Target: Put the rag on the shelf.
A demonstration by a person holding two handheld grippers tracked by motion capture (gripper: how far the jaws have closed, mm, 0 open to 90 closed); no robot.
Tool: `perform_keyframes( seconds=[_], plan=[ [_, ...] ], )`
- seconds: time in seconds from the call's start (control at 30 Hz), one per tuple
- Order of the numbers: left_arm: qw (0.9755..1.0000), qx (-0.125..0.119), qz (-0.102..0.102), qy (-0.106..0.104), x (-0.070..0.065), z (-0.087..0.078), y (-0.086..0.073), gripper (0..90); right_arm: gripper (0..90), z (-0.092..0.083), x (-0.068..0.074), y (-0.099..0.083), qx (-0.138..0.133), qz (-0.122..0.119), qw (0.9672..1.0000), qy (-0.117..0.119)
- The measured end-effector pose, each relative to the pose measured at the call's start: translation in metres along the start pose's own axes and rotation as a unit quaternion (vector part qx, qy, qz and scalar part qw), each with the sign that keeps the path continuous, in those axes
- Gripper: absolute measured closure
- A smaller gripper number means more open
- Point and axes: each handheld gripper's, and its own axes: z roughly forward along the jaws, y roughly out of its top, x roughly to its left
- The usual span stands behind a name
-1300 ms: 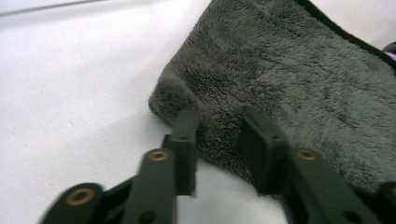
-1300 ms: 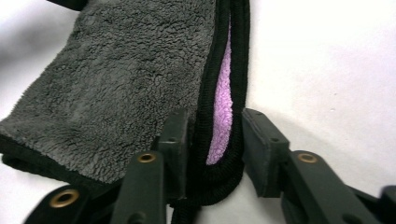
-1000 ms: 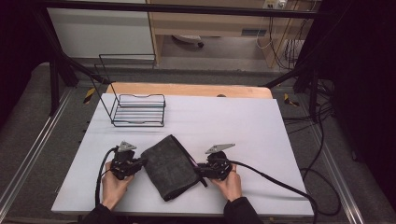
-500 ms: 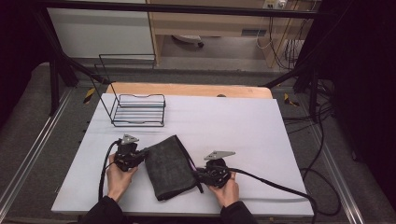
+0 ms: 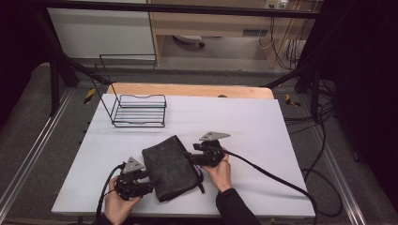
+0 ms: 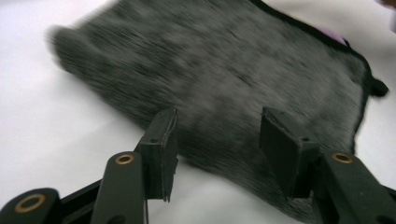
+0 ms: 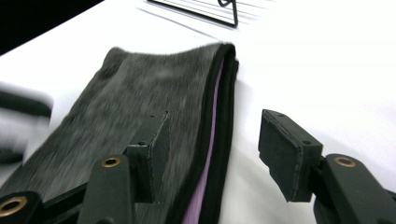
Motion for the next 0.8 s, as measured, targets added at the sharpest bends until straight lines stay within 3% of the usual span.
perform_keyframes(
  seconds=[0.13, 0.27, 0.33, 0.47, 0.57, 0.67, 0.8],
  plan=[
    [1.0000, 0.004, 0.002, -0.001, 0.000, 0.004, -0.003, 47.8, 46.6, 0.029, -0.007, 0.012, 0.026, 0.003, 0.9997, 0.001],
    [1.0000, 0.005, -0.003, -0.004, 0.002, 0.004, -0.005, 50.1, 54.0, 0.048, -0.008, 0.013, 0.058, -0.001, 0.9983, 0.012],
    [1.0000, 0.005, 0.000, -0.004, 0.001, 0.005, -0.005, 51.3, 61.3, 0.049, -0.009, 0.013, 0.060, 0.015, 0.9978, 0.023],
    [1.0000, 0.009, 0.002, -0.003, 0.001, 0.007, -0.003, 52.2, 63.7, 0.050, -0.011, 0.013, 0.073, 0.033, 0.9961, 0.038],
    [0.9999, 0.009, 0.001, -0.006, 0.002, 0.007, -0.003, 52.5, 72.4, 0.050, -0.012, 0.013, 0.078, 0.043, 0.9949, 0.047],
    [0.9999, 0.008, 0.003, -0.009, 0.003, 0.007, -0.003, 52.6, 79.8, 0.047, -0.010, 0.014, 0.073, 0.039, 0.9958, 0.038],
    [0.9999, 0.001, 0.003, -0.012, 0.004, 0.006, -0.003, 52.5, 81.8, 0.041, -0.006, 0.015, 0.062, 0.042, 0.9970, 0.017]
  ],
)
